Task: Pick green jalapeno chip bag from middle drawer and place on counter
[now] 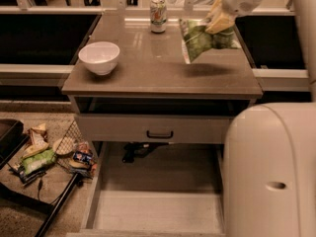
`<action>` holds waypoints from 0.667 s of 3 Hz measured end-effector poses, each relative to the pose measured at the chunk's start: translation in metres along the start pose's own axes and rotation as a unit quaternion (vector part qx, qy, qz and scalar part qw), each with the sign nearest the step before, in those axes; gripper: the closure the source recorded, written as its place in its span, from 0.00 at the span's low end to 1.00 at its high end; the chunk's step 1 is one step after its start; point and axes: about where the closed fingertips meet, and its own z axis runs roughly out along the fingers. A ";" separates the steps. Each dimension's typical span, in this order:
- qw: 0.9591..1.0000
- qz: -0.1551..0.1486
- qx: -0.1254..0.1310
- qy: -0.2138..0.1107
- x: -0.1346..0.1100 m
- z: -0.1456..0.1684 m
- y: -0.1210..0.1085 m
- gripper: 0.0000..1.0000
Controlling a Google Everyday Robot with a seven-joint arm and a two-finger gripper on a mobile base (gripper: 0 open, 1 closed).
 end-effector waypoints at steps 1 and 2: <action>1.000 0.000 0.005 -0.002 0.002 0.006 -0.005 0.82; 1.000 0.001 0.006 -0.003 0.002 0.011 -0.007 0.58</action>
Offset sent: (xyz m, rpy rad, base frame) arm 0.0078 0.0005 -0.0038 0.0056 -0.0097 -0.0037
